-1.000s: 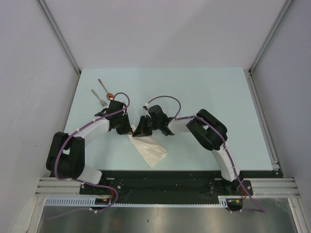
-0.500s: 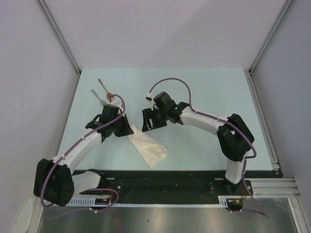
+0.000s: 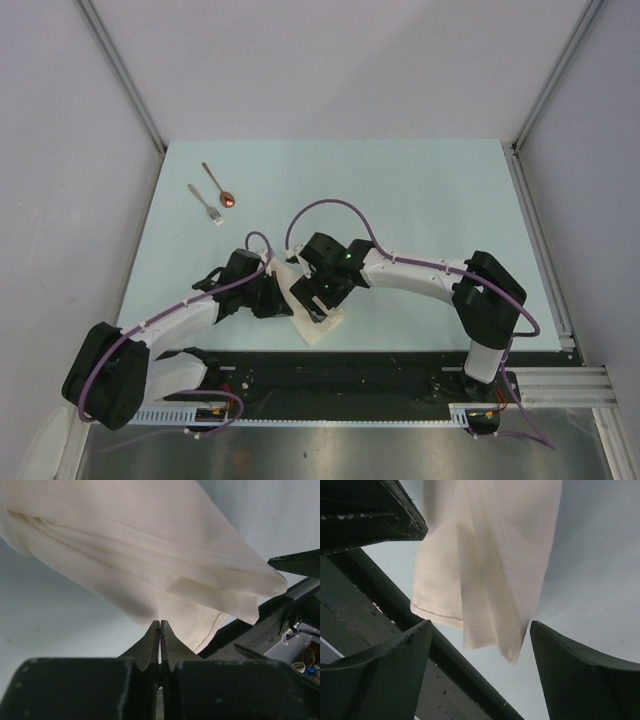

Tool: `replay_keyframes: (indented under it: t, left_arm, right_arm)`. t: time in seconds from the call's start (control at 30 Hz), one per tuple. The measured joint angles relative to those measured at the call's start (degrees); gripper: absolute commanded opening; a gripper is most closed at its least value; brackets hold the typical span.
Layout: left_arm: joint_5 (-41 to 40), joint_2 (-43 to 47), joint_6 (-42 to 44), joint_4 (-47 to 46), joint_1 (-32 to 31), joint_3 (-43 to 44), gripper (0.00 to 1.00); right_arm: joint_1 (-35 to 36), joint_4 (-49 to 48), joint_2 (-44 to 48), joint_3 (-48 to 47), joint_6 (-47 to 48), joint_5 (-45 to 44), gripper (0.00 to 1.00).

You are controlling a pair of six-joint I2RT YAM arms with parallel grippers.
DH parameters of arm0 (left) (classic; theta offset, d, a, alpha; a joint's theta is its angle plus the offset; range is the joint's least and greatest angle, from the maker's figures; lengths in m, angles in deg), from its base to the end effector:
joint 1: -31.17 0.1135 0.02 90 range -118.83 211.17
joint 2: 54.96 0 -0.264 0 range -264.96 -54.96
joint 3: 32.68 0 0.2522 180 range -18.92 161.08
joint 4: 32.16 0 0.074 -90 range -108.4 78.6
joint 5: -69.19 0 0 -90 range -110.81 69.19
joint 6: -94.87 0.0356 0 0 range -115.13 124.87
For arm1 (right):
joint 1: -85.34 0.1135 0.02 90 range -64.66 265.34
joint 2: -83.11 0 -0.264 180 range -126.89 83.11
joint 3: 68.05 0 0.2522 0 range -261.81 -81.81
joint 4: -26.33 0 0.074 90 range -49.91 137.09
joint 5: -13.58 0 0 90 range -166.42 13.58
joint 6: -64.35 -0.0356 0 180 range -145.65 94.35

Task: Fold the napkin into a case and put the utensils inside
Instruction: Smooth out the smaller rectangle-folded napkin at the center of the board.

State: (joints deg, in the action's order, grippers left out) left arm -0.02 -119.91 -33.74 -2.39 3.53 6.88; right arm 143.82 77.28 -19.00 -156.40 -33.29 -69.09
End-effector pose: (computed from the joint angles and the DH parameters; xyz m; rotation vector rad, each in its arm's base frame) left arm 0.1690 -0.1027 0.1565 -0.1031 2.6949 -0.8753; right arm 0.1880 0.3153 0.2128 -1.2378 2.5108 0.4928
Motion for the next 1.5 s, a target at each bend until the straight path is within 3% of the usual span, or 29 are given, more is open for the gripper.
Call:
replay_keyframes:
  t: [0.13, 0.43, 0.6, 0.9, 1.13, 1.2, 1.3, 1.5]
  left_arm:
    - [0.0, -0.4, -0.8, -0.7, 0.0, -0.7, 0.03]
    - [-1.7, 1.8, -3.1, 0.4, 0.0, -1.8, 0.0]
    - [-4.1, 5.4, -4.3, 2.3, 0.0, -2.3, 0.0]
    - [-4.7, 3.0, -5.6, 2.2, 0.0, -3.7, 0.0]
    - [-4.8, 3.0, -6.2, 1.9, 0.0, -4.3, 0.0]
    - [-4.7, 3.0, -6.4, 1.9, 0.0, -4.6, 0.0]
    - [-4.8, 3.0, -6.4, 1.8, 0.0, -4.9, 0.0]
    - [-4.8, 3.0, -6.5, 1.8, 0.0, -4.9, 0.0]
  right_arm:
    - [0.2, 0.0, 0.0, 1.2, 0.3, -0.5, 0.74]
    - [0.7, -0.2, 0.0, 1.8, 0.4, -0.6, 0.64]
    - [0.9, -0.3, -0.5, 1.8, 0.4, -0.2, 0.62]
    - [2.7, -0.5, -3.1, 1.4, 0.3, 0.0, 0.62]
    - [3.8, -0.1, -4.1, 0.0, -0.3, -3.1, 0.44]
    - [4.0, 0.0, -4.2, -0.3, -0.7, -4.5, 0.48]
    - [4.1, 0.7, -4.2, -0.7, -1.3, -6.8, 0.63]
    - [5.0, 1.4, -4.7, -1.4, -1.5, -9.4, 0.6]
